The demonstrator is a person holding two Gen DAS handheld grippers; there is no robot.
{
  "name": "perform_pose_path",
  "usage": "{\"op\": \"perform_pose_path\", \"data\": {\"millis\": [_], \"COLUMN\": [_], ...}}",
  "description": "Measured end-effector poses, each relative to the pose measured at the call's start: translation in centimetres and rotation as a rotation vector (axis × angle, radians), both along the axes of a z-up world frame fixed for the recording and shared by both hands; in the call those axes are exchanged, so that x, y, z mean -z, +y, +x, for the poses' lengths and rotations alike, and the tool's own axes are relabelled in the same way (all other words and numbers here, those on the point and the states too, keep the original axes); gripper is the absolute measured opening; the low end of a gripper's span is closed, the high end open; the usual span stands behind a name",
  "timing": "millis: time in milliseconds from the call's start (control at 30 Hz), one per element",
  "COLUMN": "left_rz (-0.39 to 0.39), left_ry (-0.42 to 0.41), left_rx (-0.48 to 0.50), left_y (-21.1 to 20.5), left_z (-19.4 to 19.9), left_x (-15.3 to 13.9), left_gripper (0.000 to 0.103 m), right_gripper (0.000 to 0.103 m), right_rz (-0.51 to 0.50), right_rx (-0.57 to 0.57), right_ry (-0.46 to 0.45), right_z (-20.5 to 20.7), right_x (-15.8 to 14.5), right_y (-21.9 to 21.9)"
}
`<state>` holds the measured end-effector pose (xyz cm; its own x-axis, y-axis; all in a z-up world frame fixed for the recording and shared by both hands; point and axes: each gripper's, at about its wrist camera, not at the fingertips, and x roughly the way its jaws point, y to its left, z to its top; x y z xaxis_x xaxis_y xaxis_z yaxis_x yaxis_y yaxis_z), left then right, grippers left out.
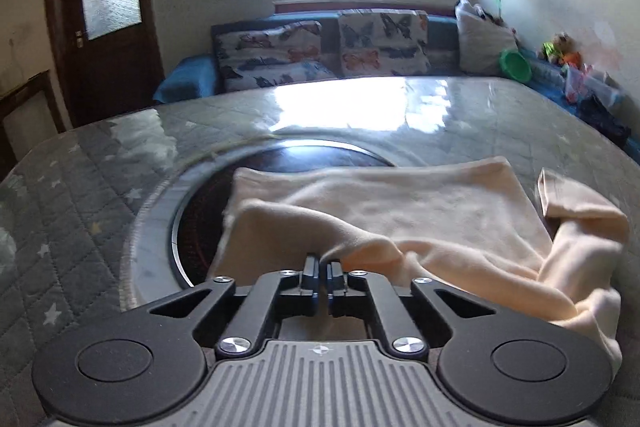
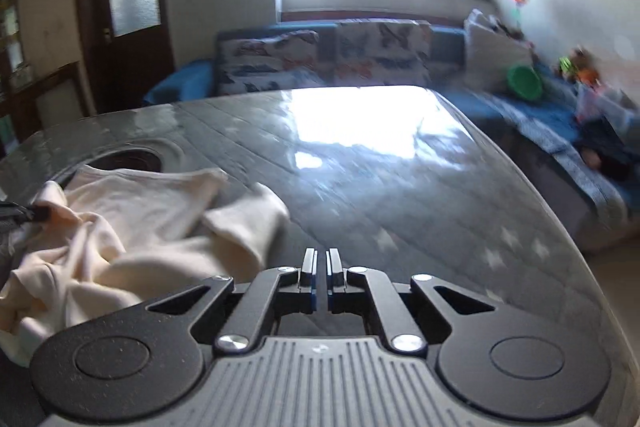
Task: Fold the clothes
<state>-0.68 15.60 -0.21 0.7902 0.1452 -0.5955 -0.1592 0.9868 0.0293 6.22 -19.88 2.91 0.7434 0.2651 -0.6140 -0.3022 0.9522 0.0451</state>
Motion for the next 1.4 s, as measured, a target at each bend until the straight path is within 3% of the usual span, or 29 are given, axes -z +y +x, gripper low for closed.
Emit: {"op": "perform_pose_path", "data": {"millis": [133, 200, 367, 533, 800, 900, 1067, 1100, 1400], "left_rz": [-0.012, -0.019, -0.020, -0.009, -0.072, -0.083, -0.084, -0.082, -0.066], "left_ry": [-0.061, -0.086, -0.118, -0.100, 0.003, 0.017, 0.015, 0.016, 0.007], "left_rx": [-0.074, -0.115, -0.220, -0.328, -0.462, -0.495, -0.532, -0.538, -0.549], "left_y": [2.2, 3.3, 6.3, 8.8, 11.3, 11.7, 12.3, 12.4, 12.9], "left_z": [-2.2, -3.7, -7.7, -11.4, -14.4, -15.0, -16.1, -16.3, -17.6], "left_x": [-2.1, -2.9, -4.4, -4.2, -0.6, 0.0, -0.2, -0.2, -0.6], "left_gripper": [0.003, 0.003, 0.003, 0.003, 0.003, 0.003, 0.003, 0.003, 0.003], "right_gripper": [0.014, 0.031, 0.042, 0.044, 0.048, 0.045, 0.009, 0.006, 0.002], "right_rz": [0.001, 0.011, 0.001, -0.063, -0.212, -0.216, -0.195, -0.191, -0.129], "right_rx": [-0.031, -0.065, -0.153, -0.224, -0.297, -0.281, -0.227, -0.216, -0.088], "right_ry": [0.009, 0.008, -0.015, -0.041, -0.022, -0.031, -0.027, -0.034, -0.155], "right_z": [-0.4, -0.4, 0.3, 1.7, 3.7, 4.1, 4.5, 4.5, 2.2], "right_x": [0.4, 0.5, 0.7, 0.8, 3.7, 4.1, 3.8, 3.7, -0.3], "right_y": [0.1, 0.8, 3.9, 6.5, 10.0, 9.9, 8.4, 7.9, 2.2]}}
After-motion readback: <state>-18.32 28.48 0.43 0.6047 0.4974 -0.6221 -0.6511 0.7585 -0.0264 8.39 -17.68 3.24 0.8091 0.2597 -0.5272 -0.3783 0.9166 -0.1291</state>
